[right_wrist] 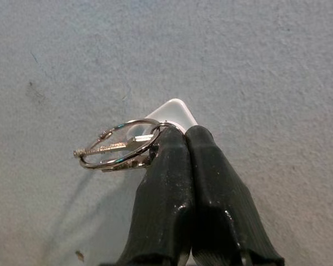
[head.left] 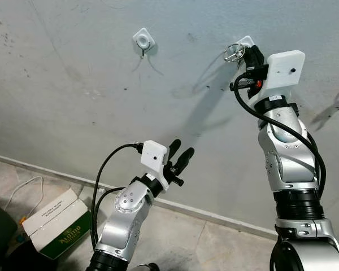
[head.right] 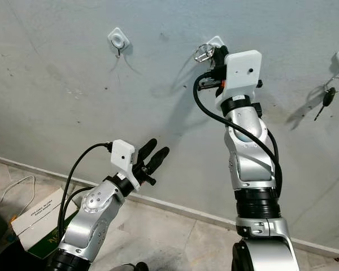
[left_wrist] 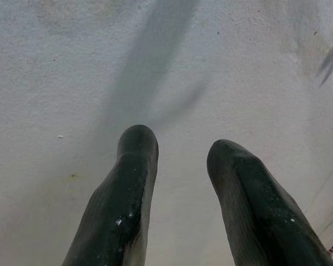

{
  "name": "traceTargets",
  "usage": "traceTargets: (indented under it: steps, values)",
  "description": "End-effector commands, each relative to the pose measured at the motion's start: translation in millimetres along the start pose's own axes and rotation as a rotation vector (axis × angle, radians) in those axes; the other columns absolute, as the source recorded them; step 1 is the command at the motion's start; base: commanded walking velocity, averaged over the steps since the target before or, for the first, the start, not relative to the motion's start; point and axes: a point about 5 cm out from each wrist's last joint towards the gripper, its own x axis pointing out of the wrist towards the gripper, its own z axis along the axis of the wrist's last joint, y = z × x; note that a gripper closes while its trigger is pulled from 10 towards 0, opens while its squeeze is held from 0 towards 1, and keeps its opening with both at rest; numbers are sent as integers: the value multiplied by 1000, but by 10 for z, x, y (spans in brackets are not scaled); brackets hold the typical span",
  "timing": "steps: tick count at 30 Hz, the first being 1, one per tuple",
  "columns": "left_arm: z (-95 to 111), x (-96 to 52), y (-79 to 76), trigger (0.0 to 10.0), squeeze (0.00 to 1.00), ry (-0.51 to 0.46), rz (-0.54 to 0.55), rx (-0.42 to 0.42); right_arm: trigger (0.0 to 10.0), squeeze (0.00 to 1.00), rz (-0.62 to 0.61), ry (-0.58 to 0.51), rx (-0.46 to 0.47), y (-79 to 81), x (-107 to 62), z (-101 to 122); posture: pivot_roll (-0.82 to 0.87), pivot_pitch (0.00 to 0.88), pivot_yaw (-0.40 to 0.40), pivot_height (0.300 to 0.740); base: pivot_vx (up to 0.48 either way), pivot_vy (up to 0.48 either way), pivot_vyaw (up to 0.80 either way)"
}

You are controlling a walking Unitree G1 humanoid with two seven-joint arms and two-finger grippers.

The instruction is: Hang keys on a hook

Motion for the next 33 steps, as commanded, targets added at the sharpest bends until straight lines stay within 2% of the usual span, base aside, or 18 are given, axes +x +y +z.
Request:
traceTargets:
  steps: [1,6,20,33]
  values:
    - [-30,-19,26,10000,0,18,12,16,10000,0,0,0,-3,-22,-24,11,-97,71,88,740,0,0,0]
    - [-37,-26,32,10000,0,20,17,17,10000,0,-9,35,-8,-68,-138,-80,-98,72,89,740,0,0,0]
    - [-39,-23,36,10000,0,21,16,20,10000,0,-10,54,-15,-69,-190,-132,-99,71,90,740,0,0,0]
    - [-42,-18,41,10000,0,22,21,25,10000,0,16,131,-3,39,-280,-324,-97,68,89,740,0,0,0]
